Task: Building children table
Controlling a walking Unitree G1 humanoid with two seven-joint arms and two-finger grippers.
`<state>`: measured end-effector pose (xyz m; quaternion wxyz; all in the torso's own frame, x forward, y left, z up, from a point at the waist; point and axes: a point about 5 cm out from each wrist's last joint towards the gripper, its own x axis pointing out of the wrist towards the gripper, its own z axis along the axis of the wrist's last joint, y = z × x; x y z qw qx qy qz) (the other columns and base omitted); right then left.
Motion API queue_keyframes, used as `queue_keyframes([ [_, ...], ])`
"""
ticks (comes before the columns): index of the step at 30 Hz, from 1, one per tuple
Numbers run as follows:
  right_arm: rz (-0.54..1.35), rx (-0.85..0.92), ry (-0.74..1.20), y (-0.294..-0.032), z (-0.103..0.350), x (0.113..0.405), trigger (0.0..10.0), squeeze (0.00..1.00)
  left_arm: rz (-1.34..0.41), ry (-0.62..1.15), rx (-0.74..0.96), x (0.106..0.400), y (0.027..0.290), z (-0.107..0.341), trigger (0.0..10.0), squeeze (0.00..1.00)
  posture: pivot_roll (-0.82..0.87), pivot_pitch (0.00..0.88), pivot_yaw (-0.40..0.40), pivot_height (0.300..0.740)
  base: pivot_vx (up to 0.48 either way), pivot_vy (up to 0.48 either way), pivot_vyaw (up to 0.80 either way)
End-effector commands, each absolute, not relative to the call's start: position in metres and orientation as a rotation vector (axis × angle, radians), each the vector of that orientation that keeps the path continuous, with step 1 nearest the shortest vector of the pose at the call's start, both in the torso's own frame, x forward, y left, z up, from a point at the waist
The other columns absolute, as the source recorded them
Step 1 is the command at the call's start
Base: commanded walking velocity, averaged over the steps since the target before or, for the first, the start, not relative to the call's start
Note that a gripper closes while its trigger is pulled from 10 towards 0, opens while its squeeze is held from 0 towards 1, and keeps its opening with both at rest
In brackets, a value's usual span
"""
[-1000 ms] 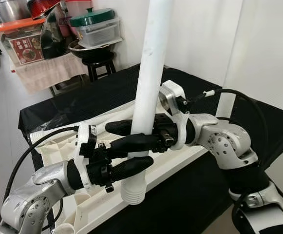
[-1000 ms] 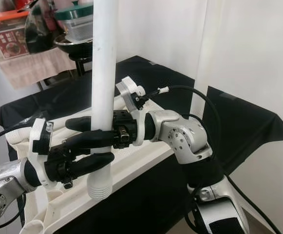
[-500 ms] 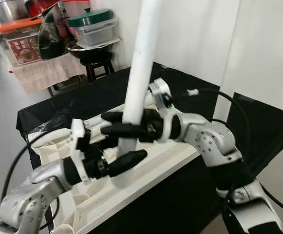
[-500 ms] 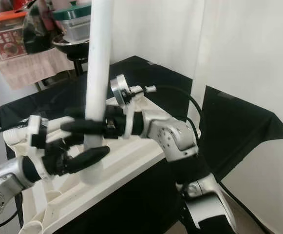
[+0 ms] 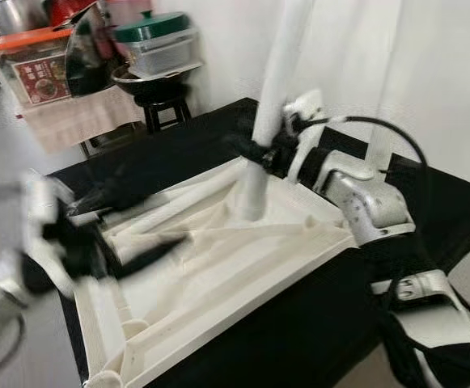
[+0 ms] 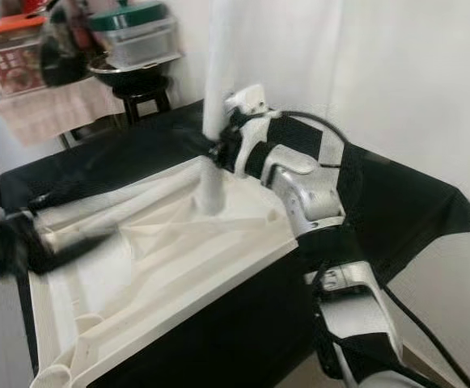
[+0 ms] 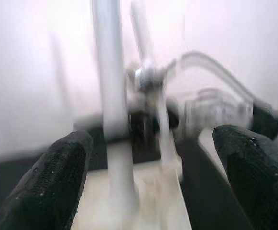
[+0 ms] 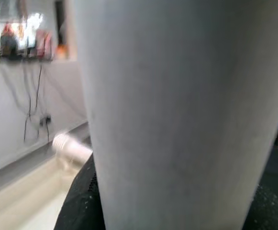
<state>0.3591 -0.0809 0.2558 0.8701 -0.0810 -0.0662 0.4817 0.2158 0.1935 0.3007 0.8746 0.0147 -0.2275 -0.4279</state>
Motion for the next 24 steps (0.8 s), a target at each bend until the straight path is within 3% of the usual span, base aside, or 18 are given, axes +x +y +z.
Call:
queue_keyframes([
  [1,1.082,-0.237,-0.144,-0.063,0.248,0.350,0.0,0.00,-0.842,-0.550,-0.010,0.221,0.193,0.312,10.0,0.00,-0.05,0.000,0.069,0.740,0.000,0.000,0.00],
  [2,1.103,-0.259,-0.126,-0.049,0.238,0.346,0.0,0.00,-0.861,-0.638,-0.050,0.227,0.180,0.328,10.0,0.00,-0.06,0.000,0.070,0.740,0.000,0.000,0.00],
  [11,1.102,-0.286,-0.135,-0.031,0.234,0.348,0.0,0.00,-0.931,-0.666,-0.142,0.241,0.161,0.335,10.0,0.00,-0.07,0.000,0.069,0.740,0.000,0.000,0.00],
  [16,1.119,-0.290,-0.160,-0.026,0.235,0.345,0.0,0.00,-0.874,-0.663,-0.164,0.248,0.162,0.334,10.0,0.00,-0.07,0.000,0.072,0.740,0.000,0.000,0.00],
  [19,1.140,-0.286,-0.175,-0.024,0.235,0.340,0.0,0.00,-0.702,-0.679,-0.188,0.260,0.169,0.336,10.0,0.00,-0.07,0.000,0.069,0.740,0.000,0.000,0.00],
  [24,1.140,-0.285,-0.176,-0.023,0.234,0.340,0.0,0.00,-0.651,-0.688,-0.187,0.264,0.172,0.337,10.0,0.00,-0.07,0.000,0.069,0.740,0.000,0.000,0.00],
])
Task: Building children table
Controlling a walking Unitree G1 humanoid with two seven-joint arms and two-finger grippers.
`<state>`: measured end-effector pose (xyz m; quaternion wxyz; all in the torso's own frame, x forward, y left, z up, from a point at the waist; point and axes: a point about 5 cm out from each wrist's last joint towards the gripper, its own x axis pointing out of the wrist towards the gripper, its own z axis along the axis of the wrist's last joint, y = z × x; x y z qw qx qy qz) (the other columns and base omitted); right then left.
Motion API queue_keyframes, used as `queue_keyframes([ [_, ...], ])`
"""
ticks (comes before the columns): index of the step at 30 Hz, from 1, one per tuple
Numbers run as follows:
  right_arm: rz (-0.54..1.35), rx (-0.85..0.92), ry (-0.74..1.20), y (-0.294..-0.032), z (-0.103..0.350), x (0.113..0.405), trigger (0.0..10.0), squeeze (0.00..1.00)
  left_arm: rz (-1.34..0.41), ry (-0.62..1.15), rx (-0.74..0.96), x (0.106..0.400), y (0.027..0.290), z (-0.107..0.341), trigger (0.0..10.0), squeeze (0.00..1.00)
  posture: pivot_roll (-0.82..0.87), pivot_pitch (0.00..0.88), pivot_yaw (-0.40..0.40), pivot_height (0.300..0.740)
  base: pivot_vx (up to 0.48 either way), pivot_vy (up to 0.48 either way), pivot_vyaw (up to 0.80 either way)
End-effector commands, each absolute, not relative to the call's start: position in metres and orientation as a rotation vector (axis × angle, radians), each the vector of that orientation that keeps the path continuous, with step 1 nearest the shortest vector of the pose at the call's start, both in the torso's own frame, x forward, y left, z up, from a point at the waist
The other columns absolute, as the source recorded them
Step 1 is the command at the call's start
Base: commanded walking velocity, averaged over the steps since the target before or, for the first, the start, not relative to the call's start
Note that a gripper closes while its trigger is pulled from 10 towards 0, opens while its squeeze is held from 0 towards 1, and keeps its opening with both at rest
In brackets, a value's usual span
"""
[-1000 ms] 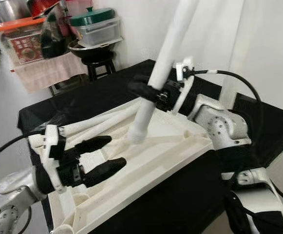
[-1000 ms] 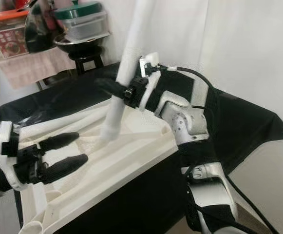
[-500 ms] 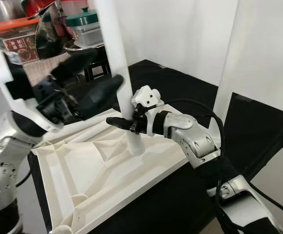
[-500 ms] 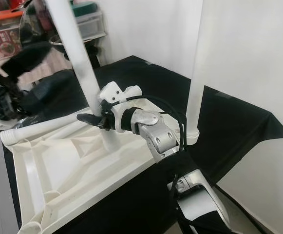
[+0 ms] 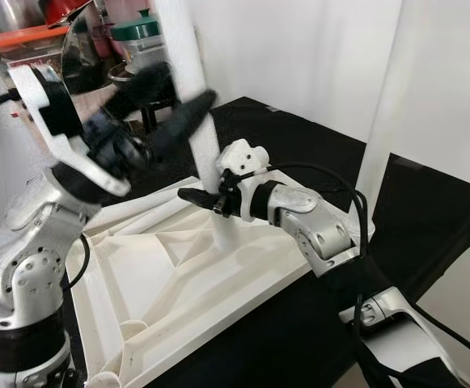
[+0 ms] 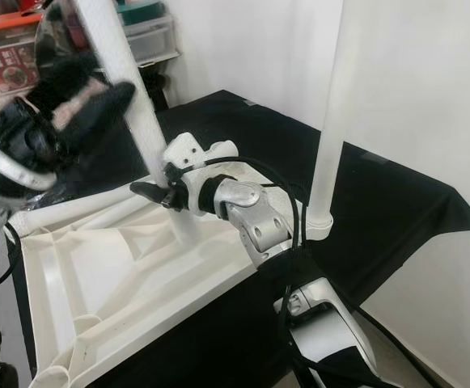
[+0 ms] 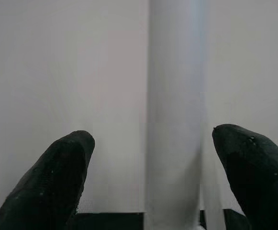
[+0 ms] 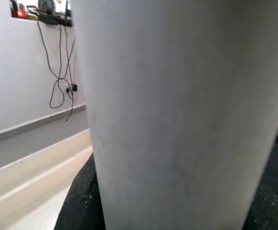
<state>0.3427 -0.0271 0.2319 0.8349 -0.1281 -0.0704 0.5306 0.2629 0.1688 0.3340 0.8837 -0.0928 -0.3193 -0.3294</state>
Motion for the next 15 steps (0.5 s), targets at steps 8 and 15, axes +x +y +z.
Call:
queue_keyframes([
  [8,1.158,-0.280,-0.190,-0.020,0.234,0.338,0.0,0.00,-0.560,-0.698,-0.185,0.277,0.176,0.340,10.0,0.00,-0.07,0.000,0.069,0.740,0.000,0.000,0.00],
  [15,1.174,-0.294,-0.190,-0.018,0.232,0.336,0.0,0.00,-0.593,-0.706,-0.195,0.282,0.162,0.343,9.8,0.00,-0.08,0.000,0.069,0.740,0.000,0.000,0.00],
])
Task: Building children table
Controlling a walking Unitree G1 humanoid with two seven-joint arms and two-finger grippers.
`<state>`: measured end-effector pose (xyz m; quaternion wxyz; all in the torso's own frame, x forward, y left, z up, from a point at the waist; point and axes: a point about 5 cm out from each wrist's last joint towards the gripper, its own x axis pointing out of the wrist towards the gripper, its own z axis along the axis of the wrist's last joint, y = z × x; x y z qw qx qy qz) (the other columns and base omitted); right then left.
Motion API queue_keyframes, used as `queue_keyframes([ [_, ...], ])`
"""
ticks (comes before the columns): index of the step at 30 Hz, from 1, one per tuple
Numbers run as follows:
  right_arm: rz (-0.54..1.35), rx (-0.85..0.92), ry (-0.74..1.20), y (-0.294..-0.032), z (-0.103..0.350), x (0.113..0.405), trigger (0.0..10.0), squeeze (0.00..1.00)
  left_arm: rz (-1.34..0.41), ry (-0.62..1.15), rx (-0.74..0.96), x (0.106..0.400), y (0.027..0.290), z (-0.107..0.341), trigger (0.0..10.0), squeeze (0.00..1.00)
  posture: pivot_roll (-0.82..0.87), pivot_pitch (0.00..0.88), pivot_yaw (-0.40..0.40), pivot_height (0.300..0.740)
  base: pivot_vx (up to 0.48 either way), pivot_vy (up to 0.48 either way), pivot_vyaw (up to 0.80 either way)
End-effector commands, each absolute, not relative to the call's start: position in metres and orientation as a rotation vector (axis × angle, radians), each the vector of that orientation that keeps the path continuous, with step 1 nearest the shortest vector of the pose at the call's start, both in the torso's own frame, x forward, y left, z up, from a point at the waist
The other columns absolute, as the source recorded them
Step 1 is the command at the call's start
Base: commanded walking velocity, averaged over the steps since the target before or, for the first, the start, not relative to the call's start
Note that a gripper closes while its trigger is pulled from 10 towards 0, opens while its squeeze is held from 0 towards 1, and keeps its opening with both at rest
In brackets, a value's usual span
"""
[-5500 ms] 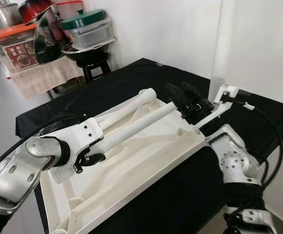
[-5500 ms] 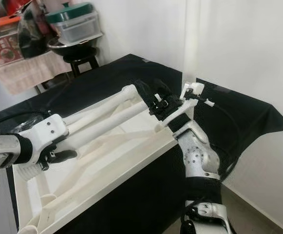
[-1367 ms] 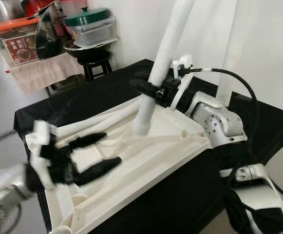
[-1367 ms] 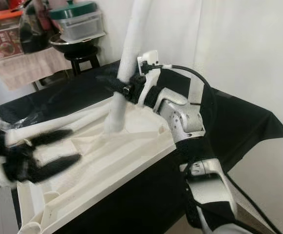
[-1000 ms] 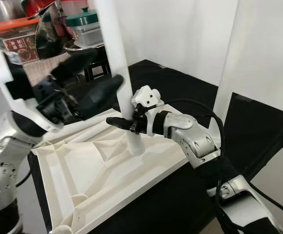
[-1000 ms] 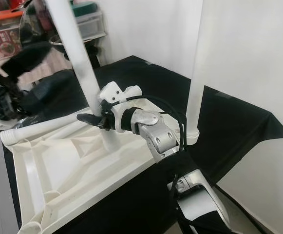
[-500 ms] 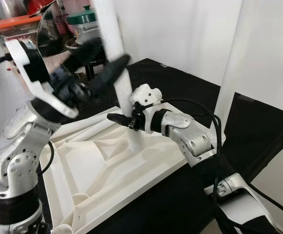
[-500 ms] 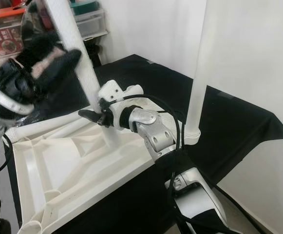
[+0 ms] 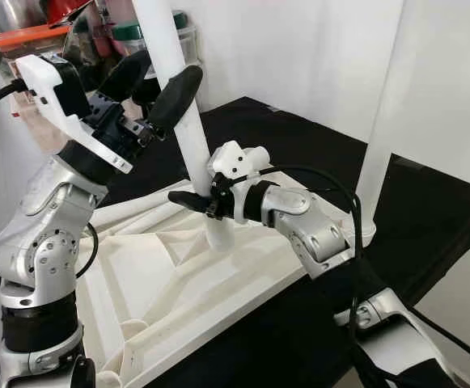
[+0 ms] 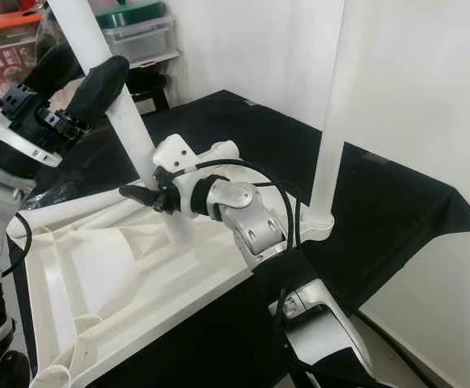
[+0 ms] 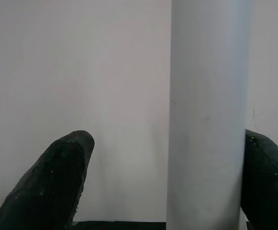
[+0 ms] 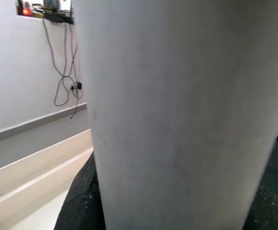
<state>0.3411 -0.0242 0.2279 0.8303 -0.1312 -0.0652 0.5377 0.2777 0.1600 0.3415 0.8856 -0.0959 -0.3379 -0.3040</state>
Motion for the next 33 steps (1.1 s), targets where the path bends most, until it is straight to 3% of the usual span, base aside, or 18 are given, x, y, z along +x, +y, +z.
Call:
queue_keyframes([
  [1,1.174,-0.294,-0.190,-0.018,0.232,0.336,0.0,0.00,-0.593,-0.706,-0.195,0.282,0.162,0.343,9.8,0.00,-0.08,0.000,0.069,0.740,0.000,0.000,0.00],
  [2,1.173,-0.297,-0.191,-0.018,0.233,0.336,0.0,0.00,-0.589,-0.706,-0.197,0.284,0.161,0.344,0.0,0.00,-0.08,0.000,0.070,0.740,0.000,0.000,0.00],
  [21,1.133,-0.299,-0.197,-0.016,0.233,0.339,0.0,0.00,-0.559,-0.729,-0.192,0.291,0.161,0.352,0.0,0.00,-0.08,0.000,0.075,0.740,0.000,0.000,0.00],
  [22,1.127,-0.310,-0.199,-0.017,0.232,0.340,10.0,0.00,-0.562,-0.733,-0.191,0.292,0.160,0.353,0.0,0.00,-0.08,0.000,0.075,0.740,0.000,0.000,0.00],
  [25,1.105,-0.316,-0.203,-0.019,0.232,0.343,10.0,0.00,-0.571,-0.742,-0.187,0.292,0.158,0.356,0.0,0.00,-0.08,0.000,0.075,0.740,0.000,0.000,0.00],
  [26,1.115,-0.326,-0.209,-0.020,0.232,0.343,10.0,1.00,-0.578,-0.749,-0.183,0.292,0.157,0.357,0.0,0.00,-0.08,0.000,0.078,0.740,0.000,0.000,0.00],
  [33,1.086,-0.342,-0.206,-0.025,0.231,0.347,10.0,1.00,-0.597,-0.745,-0.176,0.295,0.155,0.360,0.0,0.00,-0.07,0.000,0.082,0.740,0.000,0.000,0.00],
])
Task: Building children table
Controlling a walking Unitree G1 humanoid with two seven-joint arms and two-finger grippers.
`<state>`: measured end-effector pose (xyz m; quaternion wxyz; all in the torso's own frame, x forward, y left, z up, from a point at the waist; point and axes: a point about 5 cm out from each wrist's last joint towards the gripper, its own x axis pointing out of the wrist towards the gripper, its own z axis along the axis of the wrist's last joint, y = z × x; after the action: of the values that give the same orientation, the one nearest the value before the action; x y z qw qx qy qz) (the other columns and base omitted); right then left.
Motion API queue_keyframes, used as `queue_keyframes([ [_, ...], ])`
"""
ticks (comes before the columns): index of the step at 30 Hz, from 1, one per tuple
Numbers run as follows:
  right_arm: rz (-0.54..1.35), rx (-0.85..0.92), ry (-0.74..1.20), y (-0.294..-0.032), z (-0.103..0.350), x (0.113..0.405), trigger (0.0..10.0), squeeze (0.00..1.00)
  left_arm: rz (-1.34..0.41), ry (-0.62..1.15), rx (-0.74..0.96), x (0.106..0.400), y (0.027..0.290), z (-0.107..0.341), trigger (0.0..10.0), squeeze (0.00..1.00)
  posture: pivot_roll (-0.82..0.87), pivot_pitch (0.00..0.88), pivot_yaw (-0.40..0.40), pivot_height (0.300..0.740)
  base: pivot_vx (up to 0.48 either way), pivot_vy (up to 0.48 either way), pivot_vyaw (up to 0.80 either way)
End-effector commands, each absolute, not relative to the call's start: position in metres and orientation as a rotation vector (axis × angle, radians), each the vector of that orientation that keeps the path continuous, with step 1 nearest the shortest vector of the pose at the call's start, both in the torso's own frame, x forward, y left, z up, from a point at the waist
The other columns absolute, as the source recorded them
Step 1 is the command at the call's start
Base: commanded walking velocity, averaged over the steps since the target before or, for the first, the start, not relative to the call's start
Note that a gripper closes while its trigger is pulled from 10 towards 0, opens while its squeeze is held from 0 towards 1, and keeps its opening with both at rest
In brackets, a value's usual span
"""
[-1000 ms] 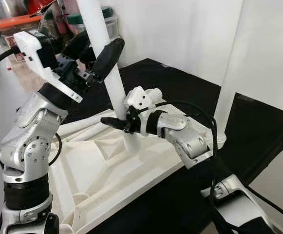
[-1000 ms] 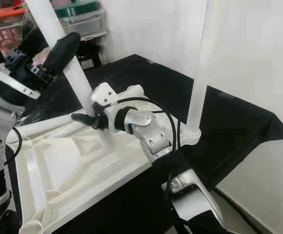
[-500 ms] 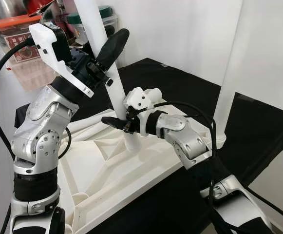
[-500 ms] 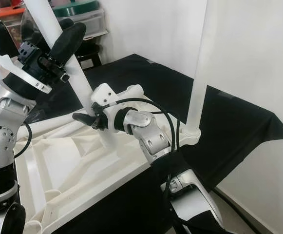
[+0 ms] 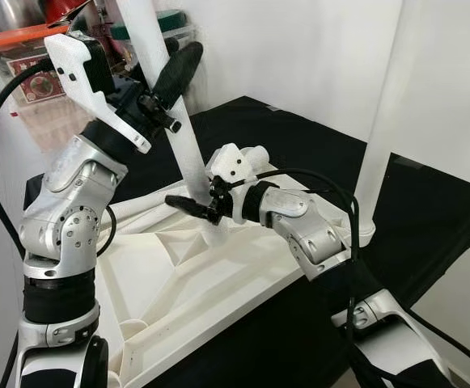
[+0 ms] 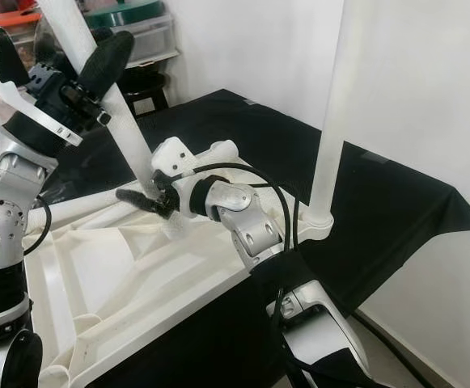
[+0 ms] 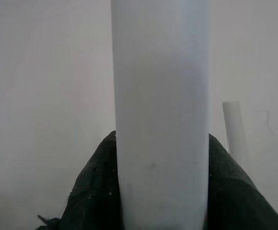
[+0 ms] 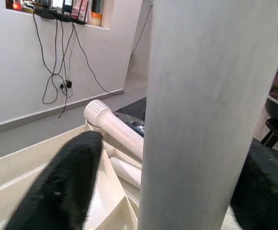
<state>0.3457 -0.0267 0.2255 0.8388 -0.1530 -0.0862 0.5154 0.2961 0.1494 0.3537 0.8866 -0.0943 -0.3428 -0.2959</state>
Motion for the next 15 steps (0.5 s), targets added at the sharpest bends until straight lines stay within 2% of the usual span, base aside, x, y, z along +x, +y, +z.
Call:
queue_keyframes([
  [1,1.079,-0.354,-0.200,-0.026,0.229,0.348,10.0,1.00,-0.611,-0.741,-0.165,0.295,0.153,0.361,0.0,0.00,-0.07,0.000,0.082,0.740,0.000,0.000,0.00],
  [7,1.078,-0.407,-0.142,-0.026,0.218,0.350,10.0,1.00,-0.630,-0.734,-0.154,0.296,0.149,0.362,0.0,0.00,-0.06,0.000,0.085,0.740,0.000,0.000,0.00],
  [8,1.072,-0.417,-0.103,-0.025,0.212,0.351,10.0,0.28,-0.635,-0.732,-0.155,0.296,0.148,0.362,0.0,0.00,-0.06,0.000,0.083,0.740,0.000,0.000,0.00],
  [9,1.065,-0.414,-0.066,-0.024,0.207,0.352,10.0,0.00,-0.641,-0.730,-0.157,0.296,0.147,0.362,0.0,0.00,-0.06,0.000,0.086,0.740,0.000,0.000,0.00],
  [15,1.028,-0.359,0.005,-0.014,0.190,0.357,10.0,0.00,-0.687,-0.730,-0.167,0.295,0.139,0.361,0.0,0.00,-0.05,0.000,0.086,0.740,0.000,0.000,0.00],
])
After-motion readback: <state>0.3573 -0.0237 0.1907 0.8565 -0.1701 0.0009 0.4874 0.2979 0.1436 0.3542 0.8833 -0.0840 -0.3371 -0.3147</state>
